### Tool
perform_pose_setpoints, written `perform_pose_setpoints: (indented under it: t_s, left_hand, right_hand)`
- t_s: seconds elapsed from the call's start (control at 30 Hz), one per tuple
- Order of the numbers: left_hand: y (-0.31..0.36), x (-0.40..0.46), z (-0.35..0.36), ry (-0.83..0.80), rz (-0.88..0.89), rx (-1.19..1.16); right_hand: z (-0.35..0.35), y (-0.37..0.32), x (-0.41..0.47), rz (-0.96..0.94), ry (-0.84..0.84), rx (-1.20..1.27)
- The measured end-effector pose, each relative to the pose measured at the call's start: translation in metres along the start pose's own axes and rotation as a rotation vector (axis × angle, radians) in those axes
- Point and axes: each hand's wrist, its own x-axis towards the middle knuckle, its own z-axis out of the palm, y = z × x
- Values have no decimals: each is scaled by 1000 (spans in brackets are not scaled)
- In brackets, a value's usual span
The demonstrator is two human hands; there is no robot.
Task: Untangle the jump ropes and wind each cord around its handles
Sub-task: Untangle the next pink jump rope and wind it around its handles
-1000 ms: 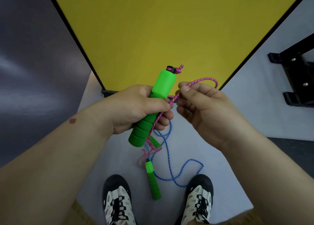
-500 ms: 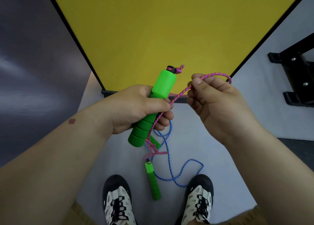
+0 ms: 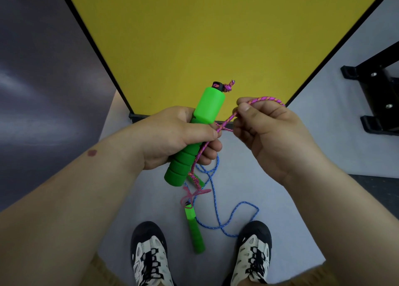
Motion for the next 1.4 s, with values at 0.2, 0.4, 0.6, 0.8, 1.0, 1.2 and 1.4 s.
perform_pose_setpoints:
  t_s: [0.2, 0.4, 0.6, 0.8, 1.0, 1.2, 1.4]
  left_hand:
    - [-1, 2, -1, 8, 8, -2]
    - [-1, 2, -1, 5, 5, -12]
    - [-2, 1, -2, -20, 20, -18]
    - [-2, 2, -3, -25, 40, -13]
    - [-2, 2, -2, 0, 27, -22]
    - [-1, 1, -3, -24, 26, -23]
    - [0, 0, -2, 3, 40, -9]
  right_hand:
    - [-3, -4, 1, 51, 16, 68]
    - [4, 5, -5, 100, -156, -48]
    - [0, -3, 1, 2, 23, 52]
    - [-3, -6, 2, 26, 35, 82]
    - [3, 5, -4, 59, -148, -77]
    - [-3, -3, 3, -26, 55, 44]
    - [-1, -4, 1, 43, 23, 74]
